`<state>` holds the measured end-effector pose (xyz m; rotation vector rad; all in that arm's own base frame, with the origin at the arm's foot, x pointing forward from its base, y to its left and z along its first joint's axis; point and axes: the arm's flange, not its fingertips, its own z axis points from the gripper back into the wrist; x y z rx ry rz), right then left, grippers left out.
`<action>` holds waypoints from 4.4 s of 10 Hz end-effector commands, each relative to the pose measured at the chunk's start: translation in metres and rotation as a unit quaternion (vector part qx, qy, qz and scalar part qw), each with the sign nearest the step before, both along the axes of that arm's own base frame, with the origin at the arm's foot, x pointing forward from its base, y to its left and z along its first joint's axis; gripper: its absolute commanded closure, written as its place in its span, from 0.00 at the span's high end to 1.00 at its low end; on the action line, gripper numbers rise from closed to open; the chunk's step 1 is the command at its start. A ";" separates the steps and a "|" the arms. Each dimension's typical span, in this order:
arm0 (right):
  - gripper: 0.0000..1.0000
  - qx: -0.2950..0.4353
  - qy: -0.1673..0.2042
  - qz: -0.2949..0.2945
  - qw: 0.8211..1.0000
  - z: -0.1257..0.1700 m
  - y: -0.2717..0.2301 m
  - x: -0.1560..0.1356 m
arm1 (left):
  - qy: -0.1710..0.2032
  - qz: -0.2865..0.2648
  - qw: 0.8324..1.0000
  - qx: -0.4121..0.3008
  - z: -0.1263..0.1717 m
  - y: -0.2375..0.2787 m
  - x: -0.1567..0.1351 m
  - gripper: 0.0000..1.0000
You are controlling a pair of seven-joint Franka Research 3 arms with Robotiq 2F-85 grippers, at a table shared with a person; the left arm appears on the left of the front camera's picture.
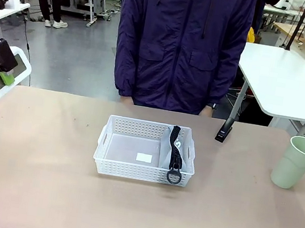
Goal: Efficiently arrange items inside the basket to fit them all.
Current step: Pick up the Digital clock and place it inside the Organizing basket.
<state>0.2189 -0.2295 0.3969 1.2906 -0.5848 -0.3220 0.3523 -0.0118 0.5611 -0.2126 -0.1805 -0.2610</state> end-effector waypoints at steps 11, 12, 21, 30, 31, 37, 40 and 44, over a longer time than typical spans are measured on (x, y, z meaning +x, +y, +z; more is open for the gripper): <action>1.00 0.000 -0.014 0.002 1.000 0.000 -0.002 -0.002 | -0.097 -0.266 0.956 0.076 -0.121 -0.351 0.074 0.52; 1.00 0.000 -0.014 0.002 1.000 0.000 -0.002 -0.002 | -0.082 -0.297 0.947 0.091 -0.139 -0.360 0.086 0.52; 1.00 0.000 -0.014 0.002 1.000 0.000 -0.002 -0.002 | -0.053 -0.297 0.949 0.092 -0.161 -0.364 0.098 0.52; 1.00 0.000 -0.014 0.002 1.000 0.000 -0.002 -0.002 | -0.010 -0.265 0.959 0.104 -0.218 -0.345 0.124 0.52; 1.00 0.000 -0.014 0.002 1.000 0.000 -0.002 -0.002 | 0.001 -0.265 0.958 0.106 -0.225 -0.343 0.125 0.52; 1.00 0.000 -0.014 0.002 1.000 0.000 -0.002 -0.002 | 0.033 -0.269 0.956 0.113 -0.240 -0.338 0.133 1.00; 1.00 0.000 -0.014 0.002 1.000 0.000 -0.002 -0.002 | 0.035 -0.274 0.953 0.122 -0.241 -0.336 0.132 1.00; 1.00 0.000 -0.014 0.002 1.000 0.000 -0.002 -0.002 | 0.037 -0.286 0.951 0.112 -0.237 -0.332 0.133 1.00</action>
